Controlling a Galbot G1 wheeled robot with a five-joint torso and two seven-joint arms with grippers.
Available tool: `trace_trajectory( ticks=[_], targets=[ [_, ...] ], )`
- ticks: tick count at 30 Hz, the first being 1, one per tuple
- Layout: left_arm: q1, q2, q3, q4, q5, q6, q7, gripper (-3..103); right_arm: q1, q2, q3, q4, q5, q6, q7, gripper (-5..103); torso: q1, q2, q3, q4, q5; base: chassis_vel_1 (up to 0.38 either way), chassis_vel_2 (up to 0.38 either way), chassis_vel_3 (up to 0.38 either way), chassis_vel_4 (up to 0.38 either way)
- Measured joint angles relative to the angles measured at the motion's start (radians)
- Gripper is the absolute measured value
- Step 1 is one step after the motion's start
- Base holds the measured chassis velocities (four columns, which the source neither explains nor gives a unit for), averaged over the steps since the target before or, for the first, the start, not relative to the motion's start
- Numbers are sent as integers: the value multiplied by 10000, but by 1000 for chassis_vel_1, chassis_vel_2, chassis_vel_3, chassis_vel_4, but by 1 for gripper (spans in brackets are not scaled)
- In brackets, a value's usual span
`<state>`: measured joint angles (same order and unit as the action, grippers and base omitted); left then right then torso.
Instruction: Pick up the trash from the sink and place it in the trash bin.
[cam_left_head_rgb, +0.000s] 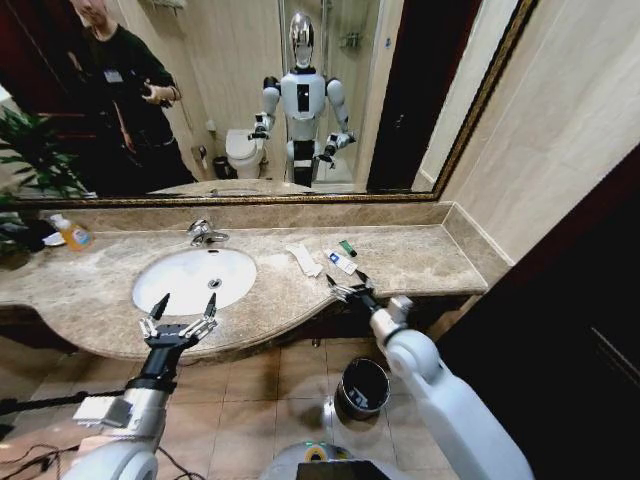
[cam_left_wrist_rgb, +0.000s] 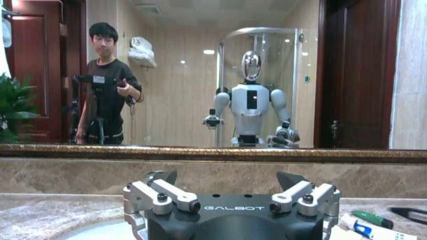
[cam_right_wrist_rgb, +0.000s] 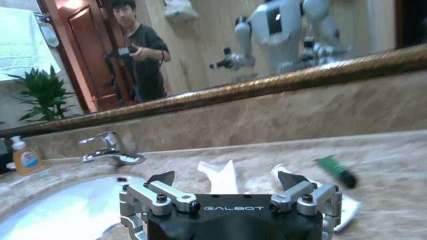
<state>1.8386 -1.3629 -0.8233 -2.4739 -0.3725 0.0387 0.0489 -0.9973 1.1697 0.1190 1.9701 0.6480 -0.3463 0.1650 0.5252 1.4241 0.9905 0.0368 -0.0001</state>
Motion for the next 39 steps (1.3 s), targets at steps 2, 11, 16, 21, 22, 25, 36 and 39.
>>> trace_trajectory(
  ticks=[2, 11, 16, 21, 22, 25, 36, 39],
  targets=[
    [0, 0, 0, 0, 0, 0, 0, 100, 330, 77, -215, -233, 186, -95, 114, 100, 0, 0, 0, 0, 0, 0, 0, 0, 0],
    [0, 0, 0, 0, 0, 0, -1, 100, 2395, 757, -1321, -2216, 488, -381, 690, 100, 0, 0, 0, 0, -1, 0, 0, 0, 0],
    [0, 0, 0, 0, 0, 0, 0, 100, 2869, 1121, -1570, -3173, 240, -391, 1001, 100, -1, 0, 0, 0, -1, 0, 0, 0, 0],
    [0, 0, 0, 0, 0, 0, -1, 100, 3003, 1378, -1592, -3808, -50, -347, 1082, 100, -1, 0, -1, -1, -1, 0, 0, 0, 0],
    [0, 0, 0, 0, 0, 0, -1, 100, 3008, 1427, -1587, -3928, -96, -328, 1083, 100, -2, 0, -1, 0, -1, 0, 0, 0, 0],
    [0, 0, 0, 0, 0, 0, -1, 100, 3009, 1528, -1580, -4138, -179, -283, 1072, 103, -2, 0, -1, 0, -2, 0, 0, 0, 0],
    [0, 0, 0, 0, 0, 0, -1, 100, 2962, 1800, -1578, -4535, -398, -144, 1017, 68, -2, 0, -1, -1, 0, 0, 0, 0, 0],
    [0, 0, 0, 0, 0, 0, -1, 100, 2929, 1820, -1580, -4555, -468, -130, 1016, 63, -2, 0, -1, 0, 1, 0, 0, 0, 0]
  ],
)
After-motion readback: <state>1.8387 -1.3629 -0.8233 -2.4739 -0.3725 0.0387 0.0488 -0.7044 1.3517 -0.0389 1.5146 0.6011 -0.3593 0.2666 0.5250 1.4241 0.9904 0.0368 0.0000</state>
